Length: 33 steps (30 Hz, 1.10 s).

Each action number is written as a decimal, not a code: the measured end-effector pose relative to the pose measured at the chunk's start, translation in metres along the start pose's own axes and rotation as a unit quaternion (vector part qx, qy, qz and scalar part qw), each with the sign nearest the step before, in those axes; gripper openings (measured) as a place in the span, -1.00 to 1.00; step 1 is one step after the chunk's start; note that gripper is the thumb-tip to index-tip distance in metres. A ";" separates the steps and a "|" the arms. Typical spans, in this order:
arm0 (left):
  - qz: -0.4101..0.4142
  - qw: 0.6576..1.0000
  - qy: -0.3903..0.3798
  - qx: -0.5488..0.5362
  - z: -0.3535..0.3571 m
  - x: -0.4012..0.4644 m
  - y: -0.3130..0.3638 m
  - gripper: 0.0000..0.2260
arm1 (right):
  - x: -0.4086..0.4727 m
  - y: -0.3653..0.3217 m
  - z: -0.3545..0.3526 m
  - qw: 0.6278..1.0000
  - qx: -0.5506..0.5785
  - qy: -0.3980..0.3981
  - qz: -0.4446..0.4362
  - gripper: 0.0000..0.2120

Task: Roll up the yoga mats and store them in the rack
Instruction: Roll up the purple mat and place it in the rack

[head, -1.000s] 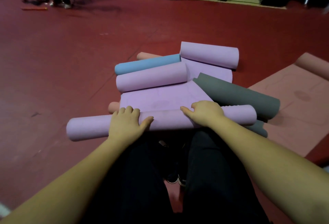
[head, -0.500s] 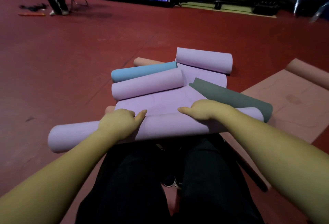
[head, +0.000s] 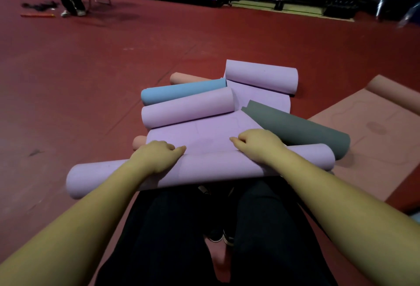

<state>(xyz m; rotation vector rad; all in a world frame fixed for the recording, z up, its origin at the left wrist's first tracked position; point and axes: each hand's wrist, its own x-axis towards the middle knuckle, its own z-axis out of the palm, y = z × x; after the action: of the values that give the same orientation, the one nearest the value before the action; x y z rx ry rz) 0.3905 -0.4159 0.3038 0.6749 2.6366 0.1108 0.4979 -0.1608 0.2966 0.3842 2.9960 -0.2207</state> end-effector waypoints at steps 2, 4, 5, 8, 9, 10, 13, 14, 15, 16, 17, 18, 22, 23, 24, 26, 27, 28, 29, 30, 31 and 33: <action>-0.012 0.999 -0.033 -0.025 -0.005 0.002 0.002 -0.48 | -0.004 -0.003 0.001 0.999 -0.021 0.039 0.003 -0.47; -0.021 0.997 -0.053 -0.042 -0.009 0.006 0.002 -0.48 | -0.010 -0.006 0.003 0.999 -0.026 0.047 0.007 -0.48; -0.026 0.997 -0.057 -0.049 -0.010 0.008 0.002 -0.47 | -0.013 -0.006 0.004 0.998 -0.022 0.050 0.010 -0.48; -0.046 0.994 -0.072 -0.075 -0.012 0.020 -0.001 -0.43 | -0.026 -0.011 0.015 0.996 -0.025 0.080 0.016 -0.46; -0.052 0.993 -0.078 -0.078 -0.012 0.023 -0.001 -0.42 | -0.030 -0.012 0.021 0.994 -0.049 0.100 0.011 -0.41; -0.053 0.992 -0.084 -0.077 -0.013 0.027 0.000 -0.43 | -0.032 -0.014 0.028 0.991 -0.066 0.115 0.007 -0.37; -0.049 0.992 -0.098 -0.067 -0.013 0.034 0.005 -0.46 | -0.034 -0.014 0.040 0.989 -0.052 0.132 0.032 -0.35; -0.048 0.992 -0.097 -0.063 -0.012 0.036 0.006 -0.46 | -0.032 -0.013 0.040 0.989 -0.048 0.132 0.039 -0.35; -0.050 0.992 -0.095 -0.062 -0.011 0.037 0.005 -0.46 | -0.030 -0.014 0.039 0.989 -0.046 0.131 0.041 -0.34; -0.052 0.993 -0.086 -0.062 -0.010 0.038 0.004 -0.46 | -0.027 -0.015 0.036 0.989 -0.049 0.131 0.041 -0.32; -0.054 0.994 -0.072 -0.055 -0.007 0.039 0.002 -0.47 | -0.025 -0.016 0.033 0.990 -0.055 0.127 0.041 -0.30; -0.055 0.996 -0.050 -0.040 -0.004 0.040 -0.001 -0.51 | -0.022 -0.015 0.031 0.990 -0.063 0.121 0.042 -0.30; -0.027 0.984 0.177 -0.001 0.007 0.029 -0.004 -0.60 | -0.017 -0.015 0.027 0.991 -0.072 0.106 0.039 -0.45; -0.011 0.972 0.233 -0.013 0.012 0.023 -0.003 -0.61 | -0.017 -0.014 0.026 0.991 -0.072 0.103 0.042 -0.46; 0.006 0.964 0.266 -0.014 0.018 0.015 -0.001 -0.60 | -0.015 -0.014 0.025 0.992 -0.069 0.097 0.047 -0.45; 0.037 0.954 0.298 0.007 0.041 -0.002 -0.003 -0.58 | -0.010 -0.013 0.023 0.995 -0.049 0.068 0.059 -0.43; 0.051 0.953 0.299 0.021 0.053 -0.008 -0.004 -0.58 | -0.007 -0.012 0.021 0.996 -0.039 0.047 0.065 -0.42; 0.053 0.955 0.291 0.034 0.061 -0.013 -0.005 -0.57 | -0.004 -0.012 0.019 0.997 -0.032 0.029 0.069 -0.41; 0.050 0.957 0.283 0.044 0.065 -0.014 -0.006 -0.56 | -0.002 -0.013 0.016 0.997 -0.030 0.015 0.071 -0.40; 0.040 0.957 0.283 0.051 0.064 -0.014 -0.006 -0.55 | -0.001 -0.015 0.013 0.997 -0.029 0.005 0.072 -0.38; 0.032 0.957 0.284 0.056 0.061 -0.012 -0.006 -0.53 | -0.001 -0.016 0.011 0.997 -0.029 -0.004 0.072 -0.37; 0.024 0.960 0.274 0.060 0.051 -0.011 -0.004 -0.50 | 0.000 -0.019 0.005 0.997 -0.032 -0.025 0.071 -0.34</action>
<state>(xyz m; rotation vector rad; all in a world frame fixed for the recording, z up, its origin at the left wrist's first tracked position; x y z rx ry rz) 0.4186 -0.4259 0.2610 0.8497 3.1767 0.1742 0.4930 -0.1802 0.2943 0.5735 2.9015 -0.1201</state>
